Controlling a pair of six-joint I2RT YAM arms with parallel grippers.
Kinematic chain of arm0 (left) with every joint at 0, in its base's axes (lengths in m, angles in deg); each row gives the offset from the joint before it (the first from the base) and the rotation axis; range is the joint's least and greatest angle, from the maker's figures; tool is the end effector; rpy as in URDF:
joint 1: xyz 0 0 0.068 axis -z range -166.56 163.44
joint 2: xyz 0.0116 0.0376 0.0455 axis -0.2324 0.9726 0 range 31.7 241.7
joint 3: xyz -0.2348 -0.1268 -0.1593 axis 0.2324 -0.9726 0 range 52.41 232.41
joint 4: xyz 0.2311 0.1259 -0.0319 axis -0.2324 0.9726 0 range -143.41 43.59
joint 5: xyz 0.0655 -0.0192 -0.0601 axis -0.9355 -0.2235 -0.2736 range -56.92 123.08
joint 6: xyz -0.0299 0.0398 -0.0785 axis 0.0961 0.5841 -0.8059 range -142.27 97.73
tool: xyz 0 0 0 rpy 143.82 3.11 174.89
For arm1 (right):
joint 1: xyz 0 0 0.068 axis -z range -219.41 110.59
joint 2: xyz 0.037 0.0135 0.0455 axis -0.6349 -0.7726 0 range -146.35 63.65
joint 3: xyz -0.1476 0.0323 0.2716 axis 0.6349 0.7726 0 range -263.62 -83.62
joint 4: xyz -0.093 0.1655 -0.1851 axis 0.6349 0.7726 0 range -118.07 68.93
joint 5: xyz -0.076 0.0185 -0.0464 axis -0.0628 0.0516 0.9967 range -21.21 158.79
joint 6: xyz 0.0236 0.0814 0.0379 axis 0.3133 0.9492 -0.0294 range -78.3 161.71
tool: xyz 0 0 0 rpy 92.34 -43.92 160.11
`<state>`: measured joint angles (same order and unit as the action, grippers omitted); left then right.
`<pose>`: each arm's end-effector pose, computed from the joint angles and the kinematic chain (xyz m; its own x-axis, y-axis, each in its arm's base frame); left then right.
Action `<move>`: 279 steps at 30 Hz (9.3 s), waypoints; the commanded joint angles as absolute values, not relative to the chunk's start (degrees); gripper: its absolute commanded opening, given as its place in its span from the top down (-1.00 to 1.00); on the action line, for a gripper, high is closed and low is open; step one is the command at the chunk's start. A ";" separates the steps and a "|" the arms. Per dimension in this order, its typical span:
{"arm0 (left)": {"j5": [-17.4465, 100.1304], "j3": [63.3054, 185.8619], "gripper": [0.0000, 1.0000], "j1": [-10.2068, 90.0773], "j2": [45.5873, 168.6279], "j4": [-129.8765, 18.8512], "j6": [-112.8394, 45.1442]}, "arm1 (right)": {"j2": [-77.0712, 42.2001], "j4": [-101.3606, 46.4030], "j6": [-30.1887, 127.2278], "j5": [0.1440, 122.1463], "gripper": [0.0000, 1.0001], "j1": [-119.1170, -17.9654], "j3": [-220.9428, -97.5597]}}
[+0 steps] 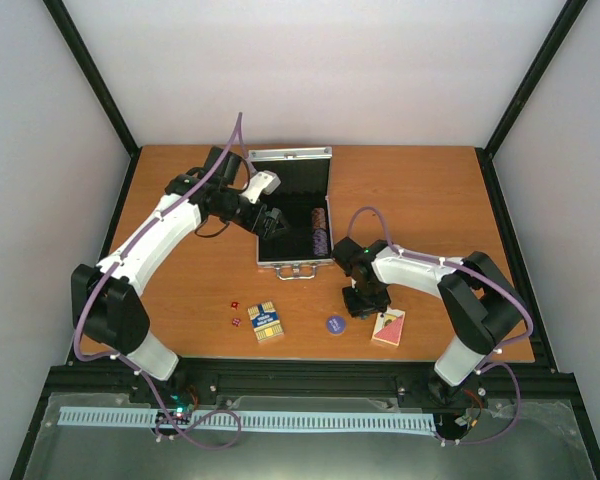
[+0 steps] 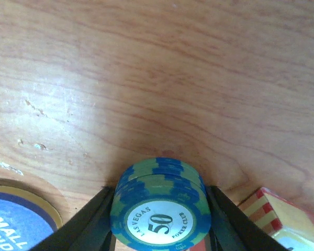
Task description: Pack up texas hold em set
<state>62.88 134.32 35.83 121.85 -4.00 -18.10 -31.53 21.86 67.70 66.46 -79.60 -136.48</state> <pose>0.3116 -0.1734 0.3164 -0.7371 0.3720 -0.5642 0.6318 0.6757 -0.3798 0.2008 0.1740 0.1348 -0.9682 -0.2446 0.0531 -0.2439 0.9696 0.0193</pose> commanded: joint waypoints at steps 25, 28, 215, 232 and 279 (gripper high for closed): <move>68.07 130.59 -0.99 36.22 119.81 -7.32 -20.38 | -29.50 23.93 68.15 54.57 0.94 -68.18 -153.57; 70.44 126.43 -0.99 37.12 117.30 -11.23 -20.44 | -29.46 22.84 70.01 51.31 0.94 -66.67 -156.48; 44.62 140.25 0.98 35.37 138.14 -1.16 3.62 | -13.20 22.33 78.45 59.17 -1.00 -53.44 -154.83; 34.66 133.81 0.98 35.89 137.00 -12.51 12.16 | -13.05 20.08 77.64 54.10 -1.00 -45.59 -149.68; 31.05 140.90 0.99 37.94 150.73 -13.42 24.61 | -12.60 17.27 76.51 49.98 -1.00 -39.09 -142.75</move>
<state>33.75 138.39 37.73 149.35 -11.61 22.55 -12.47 17.33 77.45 50.39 -39.95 -143.58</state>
